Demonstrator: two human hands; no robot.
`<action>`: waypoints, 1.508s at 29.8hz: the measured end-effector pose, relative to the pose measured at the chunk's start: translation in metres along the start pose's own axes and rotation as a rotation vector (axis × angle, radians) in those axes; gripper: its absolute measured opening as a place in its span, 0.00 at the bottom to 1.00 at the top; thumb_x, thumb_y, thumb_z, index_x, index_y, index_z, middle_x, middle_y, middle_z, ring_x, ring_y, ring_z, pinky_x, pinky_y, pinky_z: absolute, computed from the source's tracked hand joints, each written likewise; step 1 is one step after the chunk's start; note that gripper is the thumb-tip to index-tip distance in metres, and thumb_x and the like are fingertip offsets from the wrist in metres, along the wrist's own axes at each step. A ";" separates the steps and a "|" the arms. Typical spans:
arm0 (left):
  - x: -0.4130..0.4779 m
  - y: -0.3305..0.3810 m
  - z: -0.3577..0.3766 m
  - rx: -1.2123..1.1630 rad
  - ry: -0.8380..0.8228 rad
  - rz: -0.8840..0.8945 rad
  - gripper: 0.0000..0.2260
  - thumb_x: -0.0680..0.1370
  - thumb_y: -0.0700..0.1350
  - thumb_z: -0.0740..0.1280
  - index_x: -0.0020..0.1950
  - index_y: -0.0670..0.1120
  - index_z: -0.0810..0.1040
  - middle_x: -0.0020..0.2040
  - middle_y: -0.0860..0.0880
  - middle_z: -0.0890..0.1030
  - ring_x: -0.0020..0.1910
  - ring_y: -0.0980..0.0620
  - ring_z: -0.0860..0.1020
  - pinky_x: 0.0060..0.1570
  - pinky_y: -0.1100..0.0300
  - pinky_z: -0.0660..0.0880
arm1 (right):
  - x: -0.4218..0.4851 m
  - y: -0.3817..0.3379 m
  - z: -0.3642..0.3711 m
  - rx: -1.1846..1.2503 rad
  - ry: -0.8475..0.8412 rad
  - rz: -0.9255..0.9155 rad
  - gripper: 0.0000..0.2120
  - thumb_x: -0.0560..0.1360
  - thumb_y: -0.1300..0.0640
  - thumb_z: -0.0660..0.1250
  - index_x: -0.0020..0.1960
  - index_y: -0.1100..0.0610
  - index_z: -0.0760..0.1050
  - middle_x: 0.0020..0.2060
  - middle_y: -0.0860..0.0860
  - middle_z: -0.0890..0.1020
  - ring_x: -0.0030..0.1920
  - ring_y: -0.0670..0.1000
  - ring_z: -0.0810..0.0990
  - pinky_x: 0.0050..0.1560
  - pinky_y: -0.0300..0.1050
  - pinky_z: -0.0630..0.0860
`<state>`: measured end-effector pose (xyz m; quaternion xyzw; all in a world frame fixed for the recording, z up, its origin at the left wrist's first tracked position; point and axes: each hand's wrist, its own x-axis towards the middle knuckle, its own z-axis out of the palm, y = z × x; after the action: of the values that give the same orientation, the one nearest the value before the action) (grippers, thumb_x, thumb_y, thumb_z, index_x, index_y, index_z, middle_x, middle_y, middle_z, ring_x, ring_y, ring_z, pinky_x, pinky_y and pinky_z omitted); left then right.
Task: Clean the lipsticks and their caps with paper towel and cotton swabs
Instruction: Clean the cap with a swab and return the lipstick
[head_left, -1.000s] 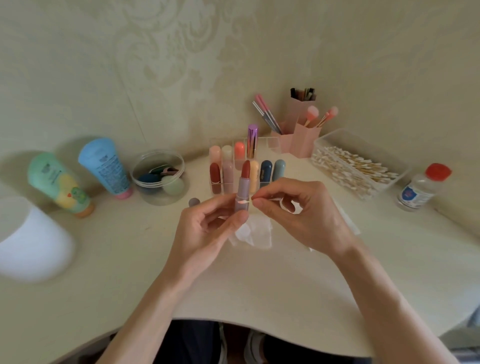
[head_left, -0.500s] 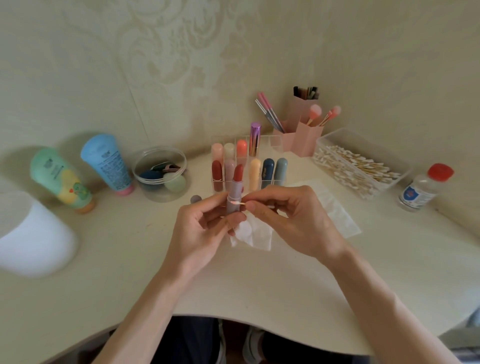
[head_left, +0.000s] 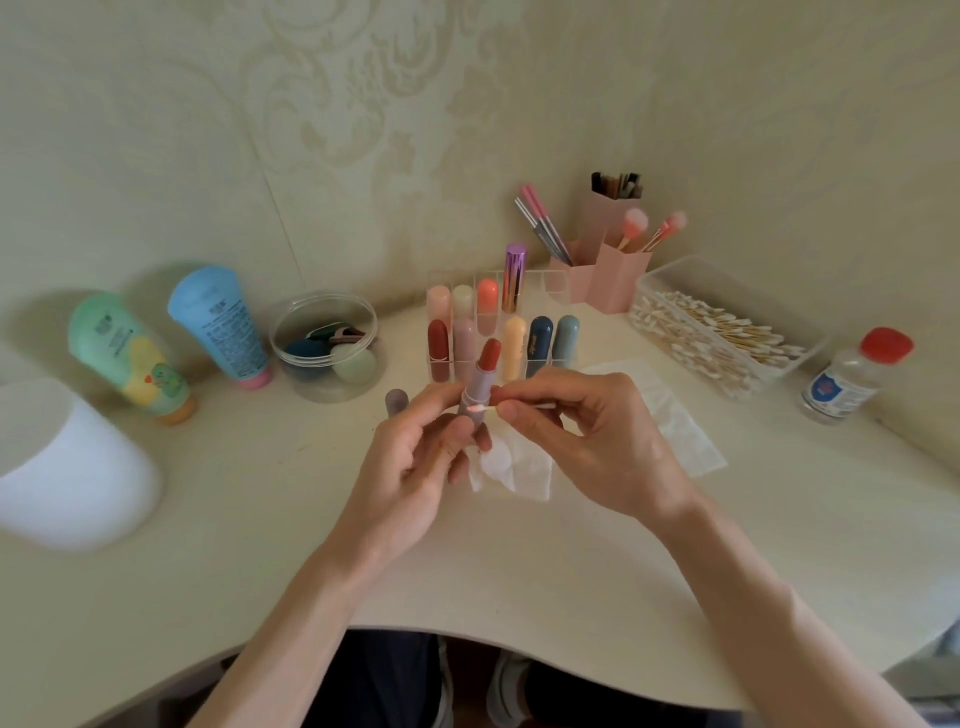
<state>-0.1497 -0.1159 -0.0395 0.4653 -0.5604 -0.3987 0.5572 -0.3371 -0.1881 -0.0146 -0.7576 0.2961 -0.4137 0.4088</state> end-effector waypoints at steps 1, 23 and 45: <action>-0.001 -0.001 0.000 0.000 -0.017 -0.001 0.09 0.86 0.41 0.61 0.63 0.42 0.79 0.45 0.41 0.81 0.41 0.49 0.78 0.47 0.59 0.75 | 0.000 0.000 0.001 0.001 0.006 -0.004 0.08 0.79 0.63 0.74 0.55 0.54 0.87 0.41 0.48 0.87 0.36 0.54 0.77 0.41 0.57 0.75; 0.003 0.001 0.001 -0.069 0.106 0.017 0.13 0.77 0.40 0.74 0.60 0.41 0.81 0.44 0.46 0.85 0.42 0.49 0.84 0.44 0.59 0.80 | -0.002 0.002 0.006 -0.006 0.012 -0.068 0.07 0.79 0.62 0.73 0.56 0.56 0.87 0.40 0.54 0.85 0.37 0.57 0.76 0.40 0.55 0.74; 0.002 0.003 0.001 -0.034 0.144 0.000 0.16 0.74 0.42 0.78 0.60 0.43 0.81 0.52 0.44 0.86 0.49 0.47 0.85 0.49 0.56 0.81 | -0.002 0.002 0.004 0.012 0.011 -0.081 0.07 0.79 0.62 0.73 0.56 0.57 0.87 0.40 0.58 0.84 0.37 0.58 0.74 0.39 0.53 0.73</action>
<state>-0.1512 -0.1167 -0.0360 0.4832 -0.5119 -0.3738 0.6040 -0.3346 -0.1863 -0.0186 -0.7642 0.2649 -0.4357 0.3948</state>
